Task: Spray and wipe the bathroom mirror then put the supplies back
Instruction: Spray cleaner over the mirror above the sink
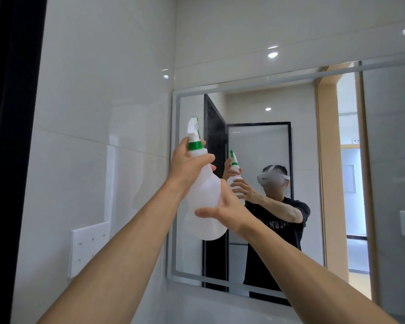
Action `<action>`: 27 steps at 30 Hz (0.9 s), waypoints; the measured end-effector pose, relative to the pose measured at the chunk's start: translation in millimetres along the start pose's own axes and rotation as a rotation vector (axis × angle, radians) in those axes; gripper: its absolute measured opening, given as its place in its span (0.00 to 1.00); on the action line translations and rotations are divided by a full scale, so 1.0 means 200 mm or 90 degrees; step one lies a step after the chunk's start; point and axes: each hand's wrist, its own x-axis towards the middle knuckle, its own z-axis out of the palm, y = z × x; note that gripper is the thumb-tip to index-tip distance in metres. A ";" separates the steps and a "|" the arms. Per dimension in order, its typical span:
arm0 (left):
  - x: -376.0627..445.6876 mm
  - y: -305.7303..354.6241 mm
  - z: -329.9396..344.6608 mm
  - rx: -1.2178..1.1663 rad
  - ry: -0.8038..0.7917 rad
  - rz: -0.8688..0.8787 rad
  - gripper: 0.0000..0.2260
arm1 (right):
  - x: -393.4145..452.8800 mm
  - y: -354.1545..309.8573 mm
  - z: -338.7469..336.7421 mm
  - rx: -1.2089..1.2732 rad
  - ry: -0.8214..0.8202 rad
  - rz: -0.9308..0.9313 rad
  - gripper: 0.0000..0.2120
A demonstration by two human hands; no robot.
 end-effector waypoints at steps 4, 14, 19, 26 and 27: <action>0.00 0.00 0.06 -0.009 -0.012 0.009 0.17 | -0.01 0.01 -0.05 0.001 0.015 0.003 0.40; 0.01 0.00 0.19 -0.040 -0.026 -0.008 0.17 | -0.05 0.05 -0.15 -0.034 0.056 -0.007 0.42; 0.00 0.01 0.25 -0.073 -0.068 -0.018 0.21 | -0.09 0.05 -0.22 -0.053 0.075 0.002 0.41; -0.04 0.05 0.38 -0.106 -0.111 -0.018 0.19 | -0.18 0.03 -0.33 -0.075 0.116 -0.014 0.40; -0.04 0.05 0.40 -0.109 -0.117 -0.019 0.19 | -0.19 0.02 -0.35 -0.078 0.117 -0.014 0.40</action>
